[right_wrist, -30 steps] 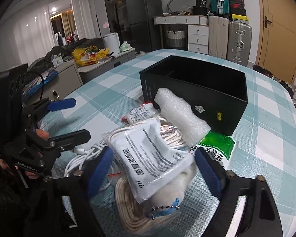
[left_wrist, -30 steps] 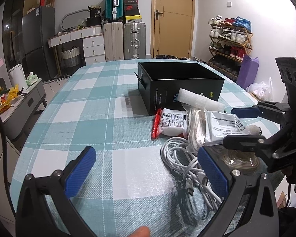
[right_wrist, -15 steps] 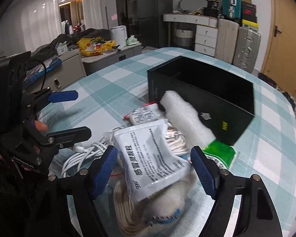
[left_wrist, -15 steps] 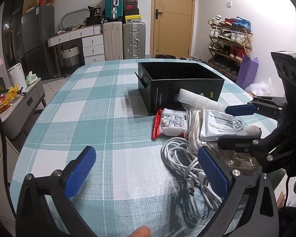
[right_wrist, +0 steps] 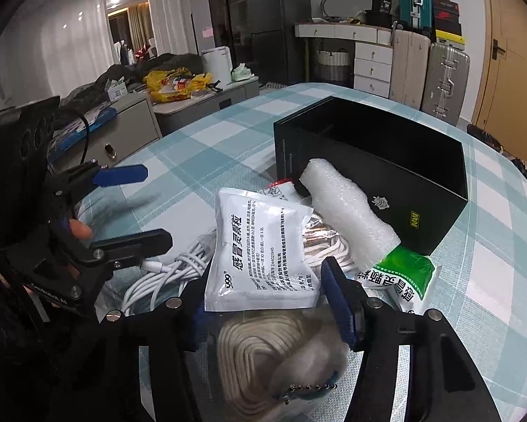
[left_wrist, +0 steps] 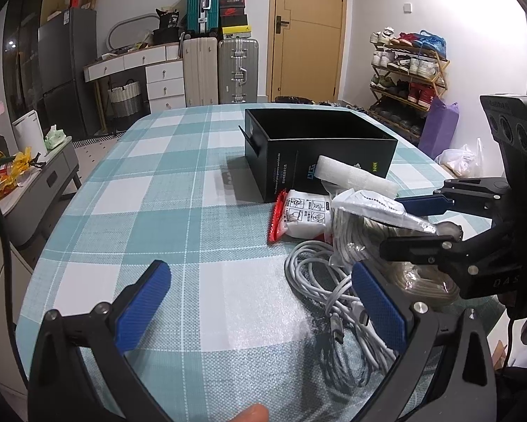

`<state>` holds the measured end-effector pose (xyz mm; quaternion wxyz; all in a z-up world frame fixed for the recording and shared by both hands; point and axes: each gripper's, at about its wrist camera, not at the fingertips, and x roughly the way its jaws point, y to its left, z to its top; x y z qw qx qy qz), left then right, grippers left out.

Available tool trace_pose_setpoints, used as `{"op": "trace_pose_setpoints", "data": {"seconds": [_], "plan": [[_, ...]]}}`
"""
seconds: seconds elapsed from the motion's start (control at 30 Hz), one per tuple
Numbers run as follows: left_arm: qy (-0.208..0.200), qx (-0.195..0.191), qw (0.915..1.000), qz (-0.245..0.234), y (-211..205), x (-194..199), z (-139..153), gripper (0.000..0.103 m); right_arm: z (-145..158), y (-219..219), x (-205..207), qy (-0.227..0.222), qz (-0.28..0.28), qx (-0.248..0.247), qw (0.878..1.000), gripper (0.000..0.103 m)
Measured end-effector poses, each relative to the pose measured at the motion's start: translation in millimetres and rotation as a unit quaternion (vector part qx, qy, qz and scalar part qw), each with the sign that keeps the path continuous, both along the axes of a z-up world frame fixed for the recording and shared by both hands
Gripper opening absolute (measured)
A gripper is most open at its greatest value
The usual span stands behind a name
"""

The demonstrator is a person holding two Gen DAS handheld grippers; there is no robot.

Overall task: Organize soft objects
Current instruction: 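Grasp the white medicine sachet with the right gripper and lift it, then grasp the white coiled cable with the left gripper while the right gripper holds the sachet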

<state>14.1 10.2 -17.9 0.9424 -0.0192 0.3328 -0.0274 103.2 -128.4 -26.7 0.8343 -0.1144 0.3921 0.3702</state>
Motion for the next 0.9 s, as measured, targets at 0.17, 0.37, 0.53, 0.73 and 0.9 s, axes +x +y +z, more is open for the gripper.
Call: {"op": "trace_pose_setpoints", "data": {"seconds": [0.17, 0.37, 0.53, 0.73, 0.9], "plan": [[0.002, -0.002, 1.0000, -0.001, -0.8, -1.6, 0.1, 0.103, 1.5, -4.9, -1.9, -0.008, -0.013, 0.011, 1.000, 0.024], [0.002, -0.004, 1.0000, -0.004, -1.3, -2.5, 0.4, 0.103, 5.8, -13.6, -10.9, -0.025, -0.030, 0.025, 0.999, 0.017], [0.006, -0.007, 0.9999, -0.008, -3.1, -2.8, 0.7, 0.103, 10.0, -18.6, -17.8, -0.039, -0.040, 0.038, 0.998, 0.016], [0.024, -0.031, 0.9990, -0.023, -6.3, 0.0, -2.7, 0.103, 17.6, -27.6, -30.0, -0.058, -0.055, 0.048, 0.996, 0.016], [0.053, -0.075, 0.9945, -0.049, -10.5, 3.9, -8.1, 0.101, 22.9, -36.0, -42.4, -0.071, -0.071, 0.051, 0.994, 0.016]]}}
